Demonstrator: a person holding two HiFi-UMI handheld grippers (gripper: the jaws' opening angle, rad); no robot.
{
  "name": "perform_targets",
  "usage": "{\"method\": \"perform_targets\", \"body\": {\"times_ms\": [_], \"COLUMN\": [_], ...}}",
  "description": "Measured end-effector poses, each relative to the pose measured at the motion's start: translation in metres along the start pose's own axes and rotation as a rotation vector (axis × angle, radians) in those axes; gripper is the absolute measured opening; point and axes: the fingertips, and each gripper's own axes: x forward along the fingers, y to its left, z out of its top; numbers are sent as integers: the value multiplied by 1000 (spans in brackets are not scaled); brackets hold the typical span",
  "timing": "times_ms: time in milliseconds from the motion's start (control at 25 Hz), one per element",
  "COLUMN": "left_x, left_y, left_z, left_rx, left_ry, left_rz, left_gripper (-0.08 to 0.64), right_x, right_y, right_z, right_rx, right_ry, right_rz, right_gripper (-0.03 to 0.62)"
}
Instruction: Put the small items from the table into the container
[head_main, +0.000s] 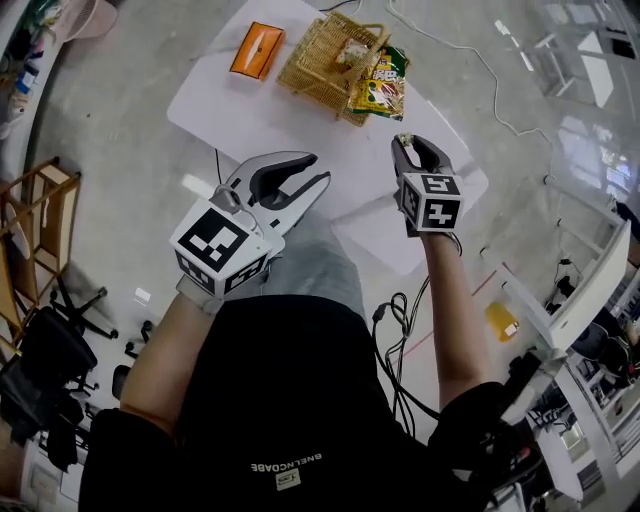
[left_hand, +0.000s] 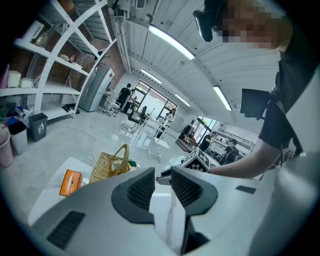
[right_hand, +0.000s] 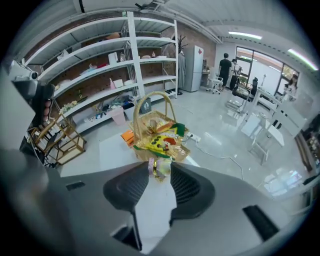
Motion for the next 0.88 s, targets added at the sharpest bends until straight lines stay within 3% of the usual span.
{"method": "perform_targets", "body": {"times_ms": [360,560,720,880], "left_x": [-19,-27,-36,-45], "left_y": [38,56,72,89], "left_z": [24,26,28,29], "left_rx": [-26,-49,-74,-92], "left_ry": [-58,-71,-88,-94], "left_rz": [19,30,44,58], "left_gripper": [106,106,106,106], "right_x": [3,14,30,54], "right_y": [50,77,97,111], "right_z": [75,115,137,145], "right_rx": [18,-63,-108,-73], "right_ry": [-64,-89,-88,-65], "right_rz": [64,67,70,56], "right_gripper": [141,141,141,141]}}
